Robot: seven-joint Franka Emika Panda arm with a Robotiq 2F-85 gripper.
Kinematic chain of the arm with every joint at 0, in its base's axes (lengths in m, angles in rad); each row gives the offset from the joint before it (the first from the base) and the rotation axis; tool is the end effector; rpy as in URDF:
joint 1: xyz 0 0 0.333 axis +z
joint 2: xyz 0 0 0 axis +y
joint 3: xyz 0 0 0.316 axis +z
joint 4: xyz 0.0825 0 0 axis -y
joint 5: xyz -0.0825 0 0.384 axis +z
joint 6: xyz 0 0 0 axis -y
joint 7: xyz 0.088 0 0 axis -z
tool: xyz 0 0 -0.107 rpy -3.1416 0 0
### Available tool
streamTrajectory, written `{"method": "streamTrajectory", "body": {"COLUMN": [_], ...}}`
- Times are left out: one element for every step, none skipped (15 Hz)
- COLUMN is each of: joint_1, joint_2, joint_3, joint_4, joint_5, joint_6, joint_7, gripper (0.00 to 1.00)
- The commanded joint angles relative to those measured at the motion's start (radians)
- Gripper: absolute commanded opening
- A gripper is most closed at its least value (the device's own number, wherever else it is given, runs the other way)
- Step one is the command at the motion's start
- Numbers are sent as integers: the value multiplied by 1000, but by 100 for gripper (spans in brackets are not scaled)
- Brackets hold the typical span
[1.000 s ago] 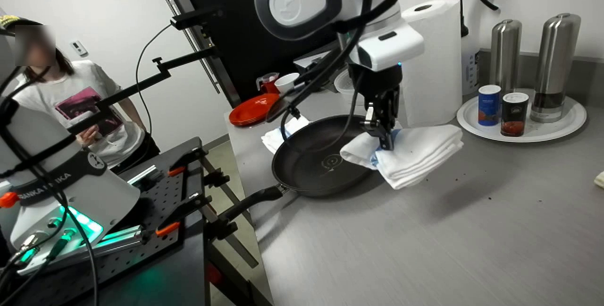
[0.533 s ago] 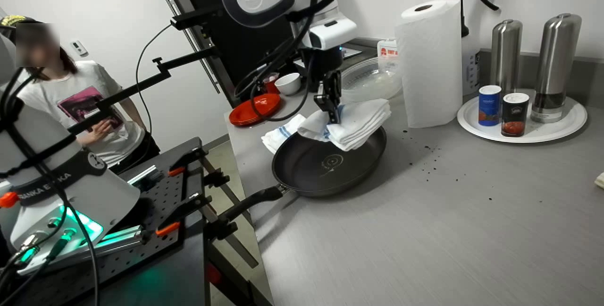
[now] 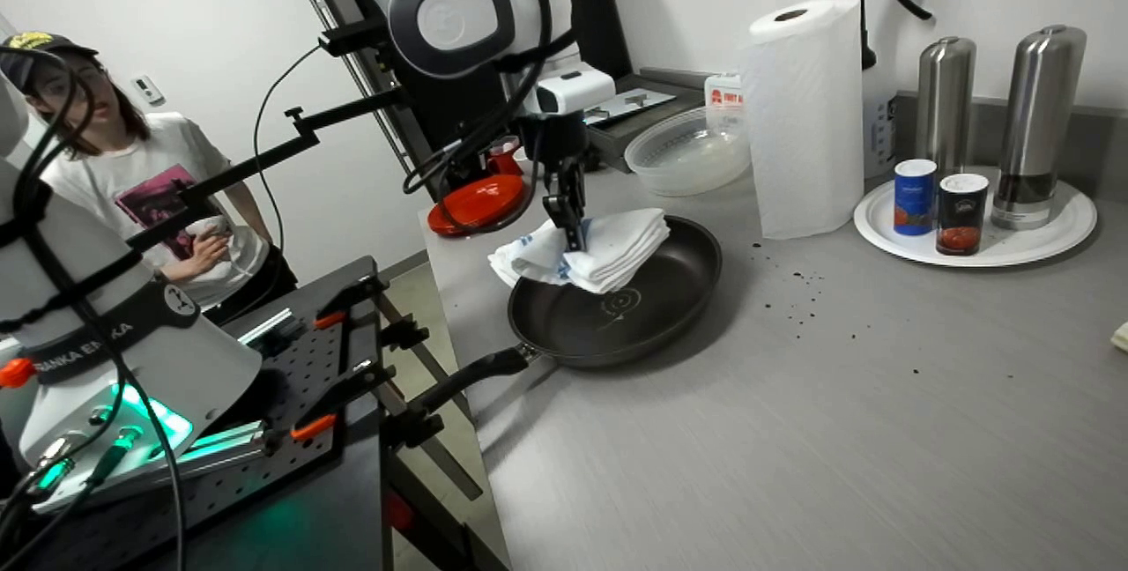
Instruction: Wipe the pan with the dish cloth
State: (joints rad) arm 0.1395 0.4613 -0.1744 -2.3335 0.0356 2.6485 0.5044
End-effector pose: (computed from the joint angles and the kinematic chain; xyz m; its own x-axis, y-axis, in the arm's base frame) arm 0.4950 -0.0250 0.1311 0.8413 -0.5332 -0.0887 -0.5219 -0.8441 0.1231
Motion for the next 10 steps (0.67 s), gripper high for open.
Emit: {"method": "streamTrajectory", "body": {"joint_1": [76, 91, 100, 101, 103, 100, 94, 89, 87, 80], "joint_2": [36, 56, 73, 88, 107, 125, 150, 175, 201, 224], "joint_3": [-67, -80, -86, -85, -85, -82, -79, -77, -81, -83], "joint_4": [-8, 1, 8, 14, 22, 33, 50, 69, 92, 116], "joint_5": [-120, -148, -166, -172, -175, -170, -163, -155, -152, -146], "joint_6": [38, 40, 45, 51, 62, 69, 77, 83, 89, 91], "joint_7": [72, 85, 90, 88, 87, 80, 69, 61, 56, 49], "gripper": [3, 3, 3, 3, 3, 3, 3, 3, 3, 3]}}
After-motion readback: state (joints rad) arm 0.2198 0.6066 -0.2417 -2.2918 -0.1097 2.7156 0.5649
